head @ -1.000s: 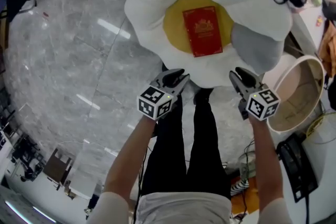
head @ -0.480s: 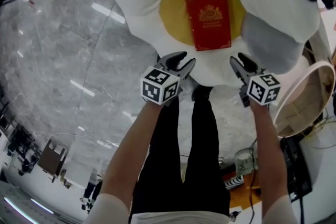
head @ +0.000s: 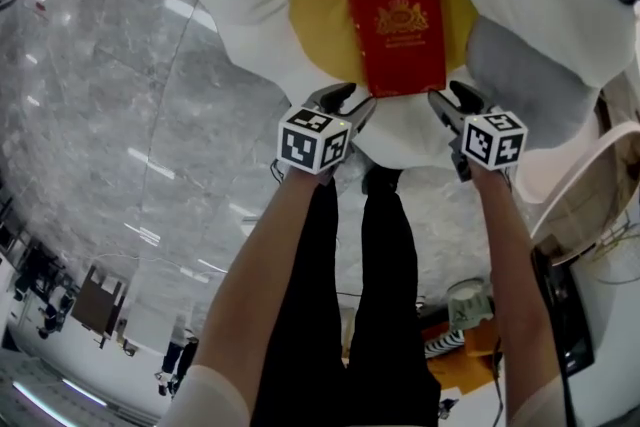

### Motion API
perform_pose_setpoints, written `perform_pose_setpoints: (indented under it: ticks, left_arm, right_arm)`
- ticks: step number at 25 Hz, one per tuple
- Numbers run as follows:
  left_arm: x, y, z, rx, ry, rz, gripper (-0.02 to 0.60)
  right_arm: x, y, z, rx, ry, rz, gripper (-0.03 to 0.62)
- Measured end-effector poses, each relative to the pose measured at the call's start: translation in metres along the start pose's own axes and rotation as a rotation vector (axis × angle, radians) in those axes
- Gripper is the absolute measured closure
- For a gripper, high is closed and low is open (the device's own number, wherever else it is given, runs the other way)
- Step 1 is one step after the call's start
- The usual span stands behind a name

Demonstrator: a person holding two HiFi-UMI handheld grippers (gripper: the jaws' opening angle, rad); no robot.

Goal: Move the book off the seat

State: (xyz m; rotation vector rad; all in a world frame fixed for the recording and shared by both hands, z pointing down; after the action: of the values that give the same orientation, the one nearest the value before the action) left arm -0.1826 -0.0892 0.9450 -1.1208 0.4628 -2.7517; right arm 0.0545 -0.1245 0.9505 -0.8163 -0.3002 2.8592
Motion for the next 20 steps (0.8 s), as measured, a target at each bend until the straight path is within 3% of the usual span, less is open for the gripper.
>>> perform_pose_setpoints:
  ticks: [8,14,20]
  left_arm:
    - [0.037,-0.01,0.057,0.052,0.028,-0.077,0.383]
    - [0.046,-0.021,0.088,0.142,0.011,-0.05,0.314]
    - [0.042,-0.023,0.097,0.171,-0.017,-0.025,0.307]
  right_arm:
    - [-0.032,-0.013,0.05,0.056,0.001,0.044,0.312]
    - [-0.034,-0.032,0.066,0.084,0.004,0.023,0.281]
    - [-0.037,-0.036,0.071,0.082,0.012,0.035,0.275]
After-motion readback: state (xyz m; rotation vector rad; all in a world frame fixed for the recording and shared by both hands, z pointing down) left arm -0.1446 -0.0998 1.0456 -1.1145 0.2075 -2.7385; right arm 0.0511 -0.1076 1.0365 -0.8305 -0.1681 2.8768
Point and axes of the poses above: the fingertips, and each gripper's own axes: z forward along the fingers, x to its left, y out of its top, the point moved 7 cm from there along -z, backward along the fingers, and after that the axes turned 5 degrees about z, right-handed, at the moved point
